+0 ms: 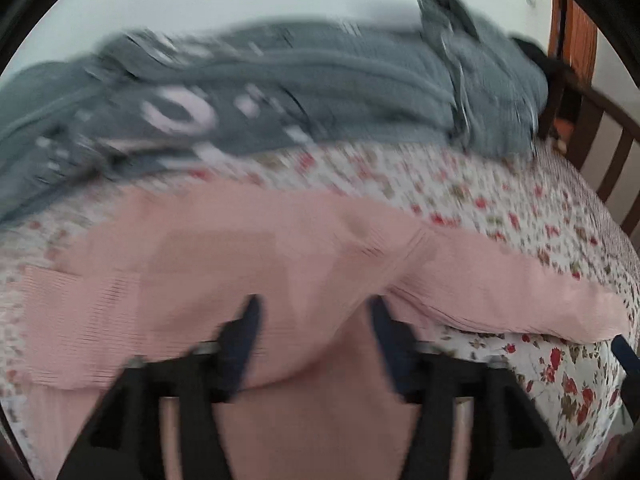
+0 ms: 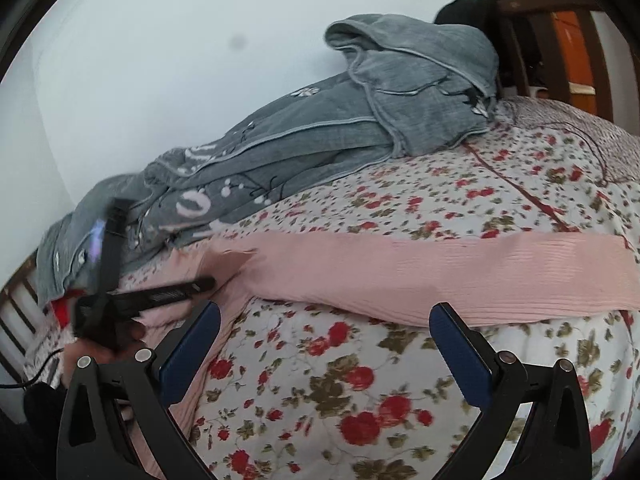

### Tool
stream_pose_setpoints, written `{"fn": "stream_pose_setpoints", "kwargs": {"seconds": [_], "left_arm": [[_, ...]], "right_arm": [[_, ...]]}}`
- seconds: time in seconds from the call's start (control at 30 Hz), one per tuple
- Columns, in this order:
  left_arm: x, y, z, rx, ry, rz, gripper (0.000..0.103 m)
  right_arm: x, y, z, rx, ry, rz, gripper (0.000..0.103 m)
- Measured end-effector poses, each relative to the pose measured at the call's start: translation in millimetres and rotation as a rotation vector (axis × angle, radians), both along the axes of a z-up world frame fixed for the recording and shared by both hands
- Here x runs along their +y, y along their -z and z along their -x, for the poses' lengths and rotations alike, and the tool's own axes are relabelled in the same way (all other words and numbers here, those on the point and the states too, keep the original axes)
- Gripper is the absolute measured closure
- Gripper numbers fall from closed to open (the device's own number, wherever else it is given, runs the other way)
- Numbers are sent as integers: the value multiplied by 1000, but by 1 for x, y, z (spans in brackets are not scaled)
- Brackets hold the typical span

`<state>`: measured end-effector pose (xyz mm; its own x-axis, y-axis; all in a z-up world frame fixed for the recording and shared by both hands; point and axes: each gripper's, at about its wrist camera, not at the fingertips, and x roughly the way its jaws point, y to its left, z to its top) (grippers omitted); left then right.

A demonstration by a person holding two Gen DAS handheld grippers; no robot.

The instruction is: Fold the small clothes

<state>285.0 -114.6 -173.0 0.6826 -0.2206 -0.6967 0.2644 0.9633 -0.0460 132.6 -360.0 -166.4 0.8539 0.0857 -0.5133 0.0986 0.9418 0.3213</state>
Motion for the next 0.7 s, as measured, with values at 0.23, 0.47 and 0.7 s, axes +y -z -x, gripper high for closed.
{"fn": "stream_pose_setpoints", "kwargs": {"seconds": [0.23,0.47,0.7], "left_arm": [[130,-24,29,-80,-202,73,30],[231,-3,15,-20,-359,84,30],[265,22,-33,58,-336,164,31]], "right_arm": [[42,-2,-12,10,-76,85,0],[93,-16,-65,54,-143,193,11],[124,-5,-126,135,-125,278,23]]}}
